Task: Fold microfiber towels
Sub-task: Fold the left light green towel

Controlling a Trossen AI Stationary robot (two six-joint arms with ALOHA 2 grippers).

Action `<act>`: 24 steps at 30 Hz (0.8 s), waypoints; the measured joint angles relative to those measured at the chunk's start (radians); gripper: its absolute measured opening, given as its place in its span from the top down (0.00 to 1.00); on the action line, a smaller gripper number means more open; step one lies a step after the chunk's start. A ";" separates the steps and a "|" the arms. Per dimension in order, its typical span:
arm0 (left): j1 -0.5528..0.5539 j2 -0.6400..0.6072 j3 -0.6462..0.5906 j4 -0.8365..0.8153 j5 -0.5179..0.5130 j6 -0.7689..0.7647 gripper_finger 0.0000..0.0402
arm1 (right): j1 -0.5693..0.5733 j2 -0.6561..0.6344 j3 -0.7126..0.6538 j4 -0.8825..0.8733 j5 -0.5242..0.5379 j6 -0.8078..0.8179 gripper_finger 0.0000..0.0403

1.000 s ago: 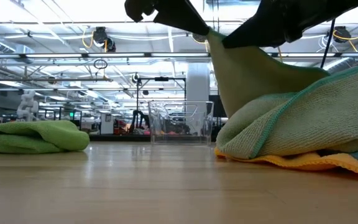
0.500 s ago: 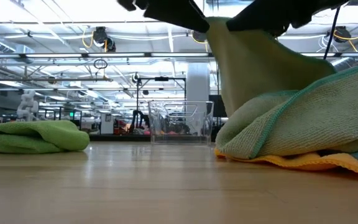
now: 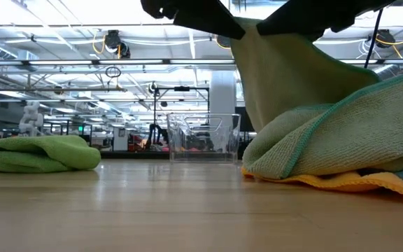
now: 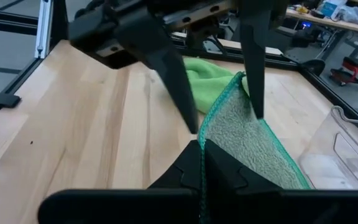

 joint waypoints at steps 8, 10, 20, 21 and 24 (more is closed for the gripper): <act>0.012 0.000 -0.013 0.047 0.065 0.087 0.77 | 0.000 0.000 0.000 0.000 -0.022 0.000 0.99; 0.012 0.000 -0.013 0.053 0.090 0.115 0.85 | 0.000 0.000 0.000 0.000 -0.019 0.000 0.99; -0.008 -0.020 -0.013 0.037 -0.076 0.147 0.99 | 0.054 0.000 0.000 -0.004 0.098 0.031 0.83; -0.012 -0.032 -0.013 0.037 -0.086 0.139 0.99 | 0.063 0.000 0.000 -0.013 0.115 0.047 0.79; -0.025 -0.072 -0.013 0.012 -0.128 0.095 0.99 | 0.085 -0.003 0.000 -0.064 0.135 0.122 0.69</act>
